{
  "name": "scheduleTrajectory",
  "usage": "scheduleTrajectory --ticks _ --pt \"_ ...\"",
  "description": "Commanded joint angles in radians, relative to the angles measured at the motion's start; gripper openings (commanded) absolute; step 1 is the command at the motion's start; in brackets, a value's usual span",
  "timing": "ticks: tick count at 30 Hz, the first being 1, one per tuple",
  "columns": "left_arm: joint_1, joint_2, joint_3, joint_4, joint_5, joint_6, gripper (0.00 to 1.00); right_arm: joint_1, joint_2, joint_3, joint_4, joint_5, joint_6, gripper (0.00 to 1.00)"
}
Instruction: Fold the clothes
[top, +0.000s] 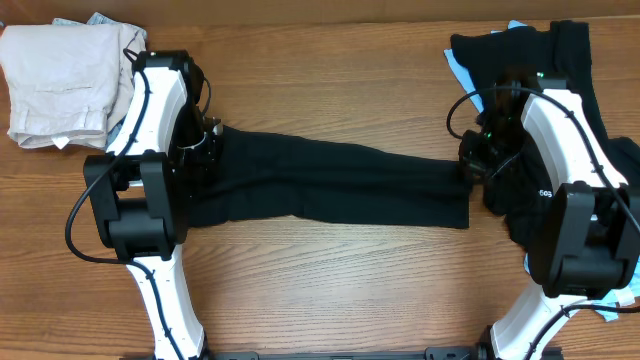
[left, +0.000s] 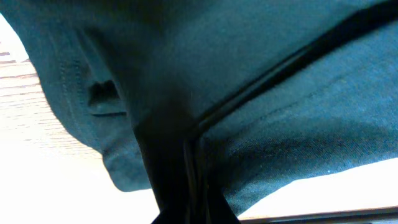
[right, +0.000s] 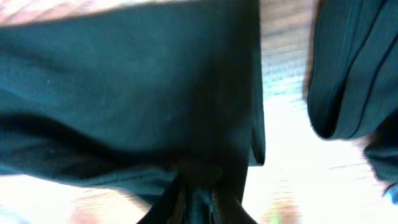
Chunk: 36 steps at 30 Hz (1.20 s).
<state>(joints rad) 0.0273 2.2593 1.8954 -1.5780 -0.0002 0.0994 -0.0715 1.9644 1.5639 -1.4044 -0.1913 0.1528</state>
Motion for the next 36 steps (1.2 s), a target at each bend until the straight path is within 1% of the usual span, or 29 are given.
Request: scheduleTrajectory --ticks 1,2,3,4,5,6,10,12,14,16,17,23,26,27,28,29,31,32,36 --pt "0.013 -0.01 -0.025 0.024 -0.067 -0.037 0.52 -0.003 -0.035 -0.033 0.009 0.011 0.003 0.36" --pt "0.013 -0.01 -0.025 0.028 -0.068 -0.036 0.66 -0.003 -0.035 -0.037 0.009 0.011 0.003 0.44" --pt "0.013 -0.01 -0.025 0.04 -0.077 -0.037 0.84 -0.003 -0.035 -0.043 0.01 0.011 0.003 0.58" --pt "0.013 -0.01 -0.025 0.046 -0.086 -0.037 1.0 -0.003 -0.035 -0.048 0.013 0.011 0.003 0.65" --pt "0.014 -0.01 -0.025 0.063 -0.098 -0.037 1.0 -0.003 -0.035 -0.067 0.033 0.019 0.003 0.72" --pt "0.014 -0.01 -0.025 0.074 -0.109 -0.049 1.0 -0.003 -0.035 -0.074 0.042 0.021 0.003 0.73" --pt "0.026 -0.01 -0.018 0.151 -0.109 -0.105 1.0 -0.003 -0.035 -0.153 0.169 0.026 0.003 0.74" --pt "0.027 -0.011 0.018 0.142 -0.103 -0.108 1.0 -0.003 -0.035 -0.217 0.241 0.026 0.003 0.74" --pt "0.026 -0.017 0.096 0.112 -0.108 -0.107 1.0 -0.003 -0.035 -0.262 0.287 0.026 0.003 0.74" --pt "0.026 -0.025 0.262 0.068 -0.103 -0.107 1.0 -0.003 -0.035 -0.307 0.335 0.026 0.003 0.77" --pt "0.026 -0.029 0.314 0.059 -0.098 -0.107 1.0 -0.003 -0.035 -0.317 0.348 0.026 0.003 0.78" --pt "0.024 -0.07 0.671 0.038 -0.03 -0.107 1.0 -0.003 -0.035 -0.387 0.457 0.026 0.003 0.78" --pt "0.024 -0.092 0.76 0.038 -0.024 -0.107 1.0 -0.003 -0.035 -0.419 0.496 0.026 0.003 0.77" --pt "0.024 -0.107 0.784 0.039 -0.025 -0.106 1.0 -0.003 -0.035 -0.442 0.523 0.027 0.003 0.63" --pt "0.024 -0.111 0.786 0.041 -0.025 -0.106 1.0 -0.003 -0.035 -0.447 0.53 0.026 0.003 0.59" --pt "0.024 -0.116 0.785 0.042 -0.025 -0.101 1.0 -0.003 -0.035 -0.454 0.544 0.026 0.003 0.37" --pt "0.024 -0.117 0.785 0.037 -0.026 -0.085 1.0 -0.003 -0.035 -0.457 0.562 0.026 0.004 0.12" --pt "0.024 -0.116 0.784 0.03 -0.029 -0.076 1.0 -0.003 -0.035 -0.457 0.572 0.026 0.004 0.04" --pt "0.025 -0.114 0.782 0.007 -0.101 -0.077 1.0 -0.017 -0.036 -0.43 0.557 0.036 0.01 0.04"
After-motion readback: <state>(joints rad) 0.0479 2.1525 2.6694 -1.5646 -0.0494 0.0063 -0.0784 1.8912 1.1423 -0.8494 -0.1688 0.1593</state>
